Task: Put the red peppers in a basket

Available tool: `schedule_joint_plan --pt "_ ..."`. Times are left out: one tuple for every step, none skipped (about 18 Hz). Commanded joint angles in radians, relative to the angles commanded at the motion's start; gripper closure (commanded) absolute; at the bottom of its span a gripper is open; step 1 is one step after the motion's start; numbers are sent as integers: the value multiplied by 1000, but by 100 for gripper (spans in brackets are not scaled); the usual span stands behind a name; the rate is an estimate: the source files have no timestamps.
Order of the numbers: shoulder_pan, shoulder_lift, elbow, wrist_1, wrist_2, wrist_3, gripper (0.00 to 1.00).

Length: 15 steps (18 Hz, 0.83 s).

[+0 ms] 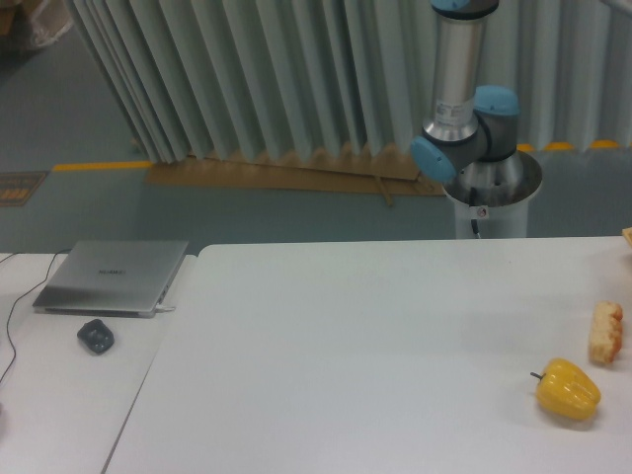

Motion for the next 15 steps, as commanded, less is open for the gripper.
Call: schedule_joint_plan --pt "-8 3 0 -5 0 -48 0" --pt "-14 5 2 -6 0 -79 0" --pt "-26 5 2 -6 0 -96 0" --pt "-29 5 5 -6 2 -103 0" --pt "-31 2 5 -6 2 -103 0" --pt "-31 0 6 -6 0 -103 0" --pt "-40 -2 6 -6 -2 -105 0" --pt "-48 -3 8 -5 -2 -103 0" --pt "-48 -2 11 -6 0 -105 0" --pt "-49 0 11 -6 0 -108 0" --pt "-51 2 12 -6 2 -111 0" --pt "-51 3 12 -6 3 -111 0" --pt "-52 2 14 -6 8 -111 0" --pt "-52 3 14 -6 15 -111 0" --pt "-61 2 15 -6 20 -110 0"
